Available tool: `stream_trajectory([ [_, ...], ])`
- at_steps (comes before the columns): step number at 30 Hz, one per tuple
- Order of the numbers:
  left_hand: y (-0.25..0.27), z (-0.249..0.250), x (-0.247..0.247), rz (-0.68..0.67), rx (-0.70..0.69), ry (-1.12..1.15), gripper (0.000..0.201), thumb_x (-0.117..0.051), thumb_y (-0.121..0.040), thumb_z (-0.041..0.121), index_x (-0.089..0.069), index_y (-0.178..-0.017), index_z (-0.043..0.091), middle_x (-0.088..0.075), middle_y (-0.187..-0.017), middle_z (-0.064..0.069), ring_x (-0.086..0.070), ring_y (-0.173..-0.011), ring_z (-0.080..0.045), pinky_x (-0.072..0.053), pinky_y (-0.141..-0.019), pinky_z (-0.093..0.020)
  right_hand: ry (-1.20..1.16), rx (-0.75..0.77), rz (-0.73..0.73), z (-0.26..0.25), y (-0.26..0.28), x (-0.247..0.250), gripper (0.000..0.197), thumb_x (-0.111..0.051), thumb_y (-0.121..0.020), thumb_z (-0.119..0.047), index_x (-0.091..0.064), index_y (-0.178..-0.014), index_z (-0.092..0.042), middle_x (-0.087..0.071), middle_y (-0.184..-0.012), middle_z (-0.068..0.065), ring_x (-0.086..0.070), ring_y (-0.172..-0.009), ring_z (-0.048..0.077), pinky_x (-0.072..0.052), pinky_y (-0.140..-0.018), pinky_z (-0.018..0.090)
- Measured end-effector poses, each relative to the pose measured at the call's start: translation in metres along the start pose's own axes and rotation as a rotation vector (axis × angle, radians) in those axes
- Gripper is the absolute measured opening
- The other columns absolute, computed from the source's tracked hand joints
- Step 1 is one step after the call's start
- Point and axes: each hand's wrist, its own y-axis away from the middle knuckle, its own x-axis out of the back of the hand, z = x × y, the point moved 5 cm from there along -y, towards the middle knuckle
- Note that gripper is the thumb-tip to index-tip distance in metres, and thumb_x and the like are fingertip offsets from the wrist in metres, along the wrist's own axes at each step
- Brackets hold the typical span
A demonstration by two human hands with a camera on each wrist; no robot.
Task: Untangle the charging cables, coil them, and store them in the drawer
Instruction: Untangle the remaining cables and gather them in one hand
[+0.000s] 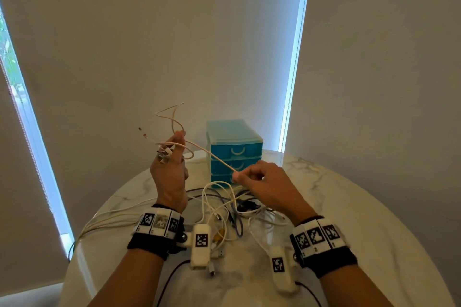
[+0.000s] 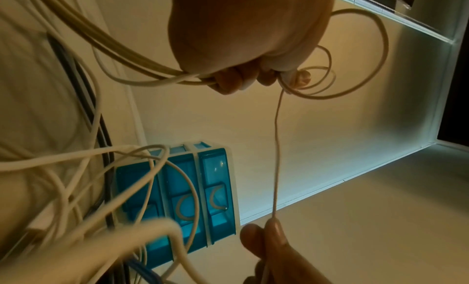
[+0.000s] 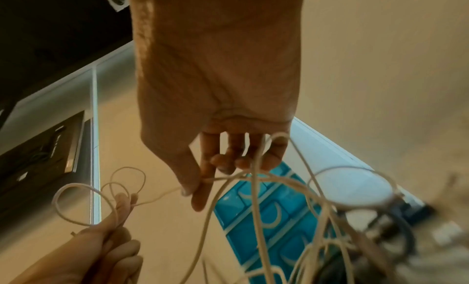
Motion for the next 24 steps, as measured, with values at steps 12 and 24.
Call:
stream_trajectory([
  [12, 0.018, -0.005, -0.019, -0.284, 0.070, -0.377, 0.026, -0.072, -0.100, 0.048, -0.086, -0.100, 0.025, -0.047, -0.052, 0.016, -0.036, -0.049, -0.003, -0.032, -0.052, -0.027, -1.061, -0.060, 0.232, -0.034, -0.029, 0.052, 0.037, -0.048, -0.114, -0.032, -0.073, -0.122, -0.006, -0.078, -0.101, 0.009, -0.078, -0.097, 0.024, -0.059, -0.082, 0.032],
  [24, 0.046, -0.007, -0.045, -0.545, 0.101, -0.522, 0.028, -0.077, -0.094, 0.050, -0.084, -0.110, 0.028, -0.082, -0.095, 0.017, -0.075, -0.088, 0.004, -0.054, -0.081, -0.018, -1.094, 0.024, 0.056, -0.086, -0.033, 0.069, 0.030, -0.044, -0.116, -0.030, -0.070, -0.115, -0.013, -0.076, -0.090, 0.001, -0.078, -0.101, 0.019, -0.057, -0.078, 0.030],
])
